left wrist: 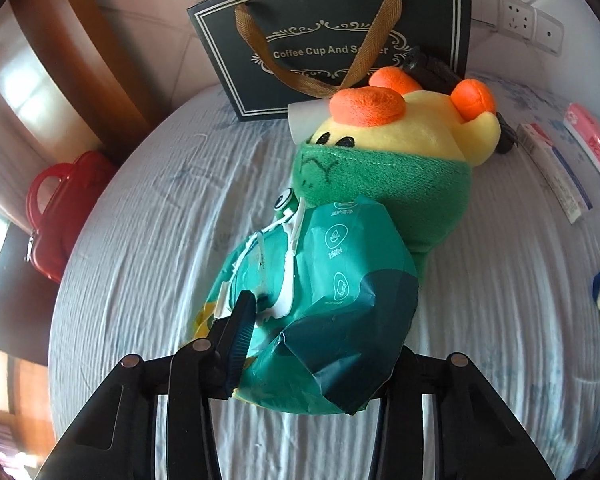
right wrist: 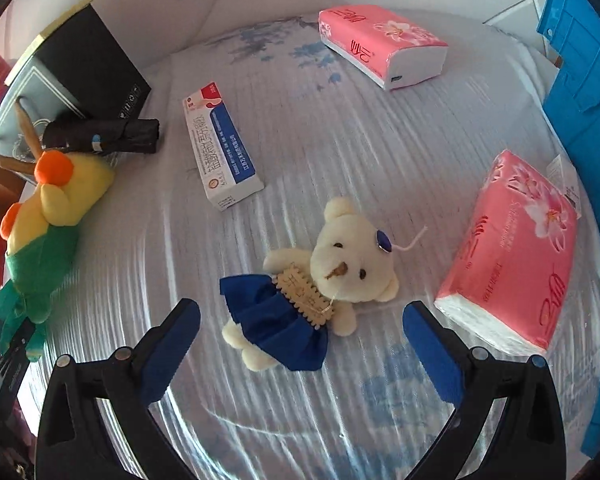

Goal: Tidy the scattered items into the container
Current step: 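Grasp the teal wipes pack with the left gripper while the right gripper grasps the teddy bear, then carry the wipes pack and teddy bear over the blue crate and open both grippers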

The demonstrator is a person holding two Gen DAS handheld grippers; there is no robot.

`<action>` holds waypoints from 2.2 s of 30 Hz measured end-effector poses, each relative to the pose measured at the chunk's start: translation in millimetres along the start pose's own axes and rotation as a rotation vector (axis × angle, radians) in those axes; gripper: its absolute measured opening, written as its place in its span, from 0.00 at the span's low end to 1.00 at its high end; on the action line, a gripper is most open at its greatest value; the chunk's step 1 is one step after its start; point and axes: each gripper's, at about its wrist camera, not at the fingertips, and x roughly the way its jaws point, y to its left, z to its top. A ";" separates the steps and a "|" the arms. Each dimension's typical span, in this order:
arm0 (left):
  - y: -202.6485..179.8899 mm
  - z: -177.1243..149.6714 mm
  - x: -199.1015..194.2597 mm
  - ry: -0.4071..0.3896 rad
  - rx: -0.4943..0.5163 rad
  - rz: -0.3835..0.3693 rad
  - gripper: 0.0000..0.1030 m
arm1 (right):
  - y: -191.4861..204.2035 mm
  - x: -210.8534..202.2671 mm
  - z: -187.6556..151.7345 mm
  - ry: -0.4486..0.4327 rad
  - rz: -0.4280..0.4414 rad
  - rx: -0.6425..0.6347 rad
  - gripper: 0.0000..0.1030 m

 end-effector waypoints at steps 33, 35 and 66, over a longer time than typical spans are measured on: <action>14.9 -67.0 -188.5 -0.256 -0.091 -0.116 0.20 | 15.5 -161.1 -93.8 -0.295 0.079 -0.337 0.68; 8.1 -72.5 -212.3 -0.292 -0.087 -0.132 0.20 | 11.7 -184.8 -101.1 -0.349 0.077 -0.351 0.68; -211.1 -138.7 -431.5 -0.545 0.105 -0.421 0.20 | -193.2 -399.2 -196.0 -0.695 -0.070 -0.236 0.68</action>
